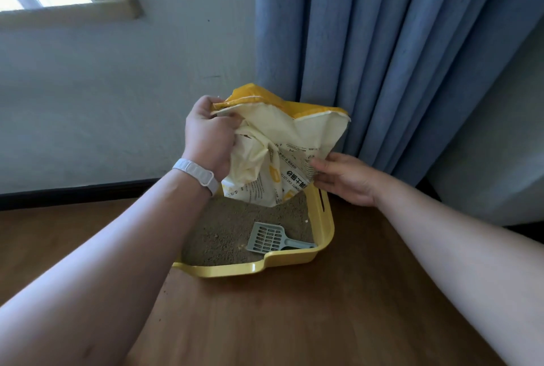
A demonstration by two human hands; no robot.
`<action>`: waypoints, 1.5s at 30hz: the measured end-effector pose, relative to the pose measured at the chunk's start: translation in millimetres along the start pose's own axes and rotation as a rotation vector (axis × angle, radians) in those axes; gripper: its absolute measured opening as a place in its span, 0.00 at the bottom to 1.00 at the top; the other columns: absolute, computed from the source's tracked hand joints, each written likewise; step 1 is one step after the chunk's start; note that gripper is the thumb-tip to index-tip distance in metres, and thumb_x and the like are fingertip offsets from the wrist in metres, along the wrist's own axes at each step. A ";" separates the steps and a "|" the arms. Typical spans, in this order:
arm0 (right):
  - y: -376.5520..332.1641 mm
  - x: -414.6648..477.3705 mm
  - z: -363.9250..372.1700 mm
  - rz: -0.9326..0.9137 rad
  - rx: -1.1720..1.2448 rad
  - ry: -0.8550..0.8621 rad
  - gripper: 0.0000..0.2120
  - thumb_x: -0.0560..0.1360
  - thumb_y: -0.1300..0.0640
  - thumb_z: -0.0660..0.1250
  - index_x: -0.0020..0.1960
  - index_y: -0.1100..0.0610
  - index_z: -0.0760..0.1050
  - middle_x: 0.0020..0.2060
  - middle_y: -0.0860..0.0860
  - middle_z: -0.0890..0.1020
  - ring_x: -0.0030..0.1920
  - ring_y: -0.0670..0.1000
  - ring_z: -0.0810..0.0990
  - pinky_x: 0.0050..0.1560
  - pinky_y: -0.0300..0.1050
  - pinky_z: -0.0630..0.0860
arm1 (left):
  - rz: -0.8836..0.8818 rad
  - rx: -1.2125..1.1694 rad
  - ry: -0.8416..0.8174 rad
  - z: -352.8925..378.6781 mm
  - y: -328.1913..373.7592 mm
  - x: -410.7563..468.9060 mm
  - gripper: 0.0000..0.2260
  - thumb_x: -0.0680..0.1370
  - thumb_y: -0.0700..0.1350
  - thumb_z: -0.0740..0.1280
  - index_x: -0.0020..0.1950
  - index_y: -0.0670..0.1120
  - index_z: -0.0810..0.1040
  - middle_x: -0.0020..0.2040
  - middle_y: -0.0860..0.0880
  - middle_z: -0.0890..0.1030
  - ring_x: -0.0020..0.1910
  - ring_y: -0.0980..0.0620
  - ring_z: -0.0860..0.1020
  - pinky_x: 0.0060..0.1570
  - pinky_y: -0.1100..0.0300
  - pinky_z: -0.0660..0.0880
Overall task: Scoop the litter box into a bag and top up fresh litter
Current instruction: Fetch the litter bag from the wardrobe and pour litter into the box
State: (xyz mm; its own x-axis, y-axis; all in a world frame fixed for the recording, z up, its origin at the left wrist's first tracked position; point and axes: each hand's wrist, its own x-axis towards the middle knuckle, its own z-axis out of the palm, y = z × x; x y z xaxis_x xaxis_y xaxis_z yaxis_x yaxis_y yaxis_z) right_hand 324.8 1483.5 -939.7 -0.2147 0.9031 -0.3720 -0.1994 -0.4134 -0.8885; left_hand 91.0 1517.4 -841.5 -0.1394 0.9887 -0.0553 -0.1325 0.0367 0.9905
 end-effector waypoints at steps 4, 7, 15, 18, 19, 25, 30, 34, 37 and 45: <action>12.4 8.1 9.4 0.017 -0.181 0.100 0.19 0.73 0.59 0.72 0.63 0.53 0.75 0.55 0.50 0.84 0.56 0.52 0.81 0.54 0.45 0.76 | -0.034 -0.045 -0.022 1.9 1.7 -2.8 0.13 0.72 0.30 0.63 0.41 0.49 0.73 0.36 0.48 0.74 0.40 0.47 0.73 0.42 0.49 0.74; 11.8 13.7 13.5 -0.036 -0.249 0.240 0.11 0.77 0.56 0.69 0.59 0.54 0.77 0.53 0.51 0.84 0.54 0.54 0.81 0.50 0.46 0.78 | -0.038 -0.036 -0.036 2.2 0.9 -2.2 0.13 0.72 0.30 0.62 0.38 0.50 0.71 0.35 0.49 0.72 0.41 0.47 0.71 0.41 0.49 0.71; -4.9 12.2 12.0 -0.186 -0.185 0.329 0.08 0.80 0.57 0.65 0.55 0.46 0.74 0.55 0.49 0.82 0.56 0.52 0.80 0.54 0.59 0.80 | 0.022 0.220 -0.026 -11.4 -5.5 2.2 0.07 0.76 0.37 0.66 0.46 0.50 0.74 0.46 0.48 0.82 0.47 0.46 0.83 0.50 0.45 0.81; -7.2 10.1 15.1 -0.206 -0.163 0.340 0.08 0.81 0.59 0.63 0.53 0.45 0.74 0.55 0.49 0.82 0.56 0.52 0.80 0.52 0.58 0.81 | 0.023 0.238 -0.040 -10.3 -2.9 4.4 0.08 0.77 0.40 0.67 0.55 0.50 0.76 0.51 0.49 0.83 0.48 0.49 0.84 0.48 0.49 0.82; -8.2 9.7 16.1 -0.214 -0.162 0.339 0.08 0.81 0.59 0.63 0.53 0.46 0.74 0.55 0.49 0.82 0.56 0.52 0.80 0.51 0.58 0.81 | 0.022 0.242 -0.044 -10.2 -1.2 6.6 0.10 0.77 0.41 0.68 0.57 0.49 0.75 0.51 0.49 0.83 0.48 0.50 0.84 0.47 0.50 0.82; -17.2 7.8 18.9 -0.268 -0.177 0.353 0.09 0.81 0.60 0.62 0.58 0.49 0.73 0.54 0.50 0.82 0.53 0.50 0.81 0.43 0.51 0.82 | -0.029 0.297 -0.078 -18.4 4.7 16.7 0.17 0.76 0.50 0.69 0.64 0.50 0.74 0.52 0.51 0.84 0.44 0.51 0.85 0.41 0.53 0.82; -22.3 2.2 14.1 -0.305 -0.214 0.376 0.09 0.81 0.60 0.62 0.58 0.49 0.73 0.51 0.48 0.82 0.50 0.49 0.82 0.36 0.45 0.81 | -0.052 0.415 -0.157 -26.2 -1.1 12.5 0.20 0.76 0.55 0.70 0.65 0.55 0.70 0.53 0.51 0.82 0.45 0.51 0.85 0.40 0.49 0.83; -24.9 -1.8 10.0 -0.333 -0.240 0.382 0.09 0.81 0.61 0.62 0.56 0.49 0.74 0.50 0.47 0.82 0.49 0.48 0.82 0.36 0.45 0.82 | -0.104 0.467 -0.206 -28.4 -11.4 11.5 0.21 0.76 0.59 0.68 0.67 0.56 0.69 0.54 0.52 0.82 0.44 0.51 0.85 0.37 0.50 0.82; -26.1 -3.5 8.9 -0.341 -0.245 0.387 0.09 0.81 0.62 0.61 0.57 0.50 0.74 0.49 0.47 0.82 0.48 0.49 0.82 0.36 0.46 0.82 | -0.144 0.474 -0.228 -27.8 -16.0 12.1 0.22 0.76 0.60 0.67 0.67 0.56 0.68 0.54 0.52 0.82 0.44 0.51 0.84 0.36 0.52 0.82; -32.4 -8.4 4.0 -0.364 -0.304 0.408 0.10 0.81 0.62 0.62 0.60 0.53 0.75 0.50 0.49 0.82 0.48 0.48 0.82 0.33 0.43 0.80 | -0.211 0.440 -0.277 -29.0 -25.4 12.4 0.25 0.73 0.60 0.71 0.67 0.56 0.68 0.56 0.52 0.82 0.48 0.49 0.84 0.41 0.46 0.82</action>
State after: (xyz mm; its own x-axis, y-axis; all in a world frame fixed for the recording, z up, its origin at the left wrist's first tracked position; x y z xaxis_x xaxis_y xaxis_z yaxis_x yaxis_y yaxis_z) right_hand 329.3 1488.8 -906.7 0.2105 0.9763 -0.0502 0.1031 -0.0732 -0.9920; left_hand 64.2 1524.6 -871.0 0.1164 0.9525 -0.2813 0.3003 0.2362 0.9241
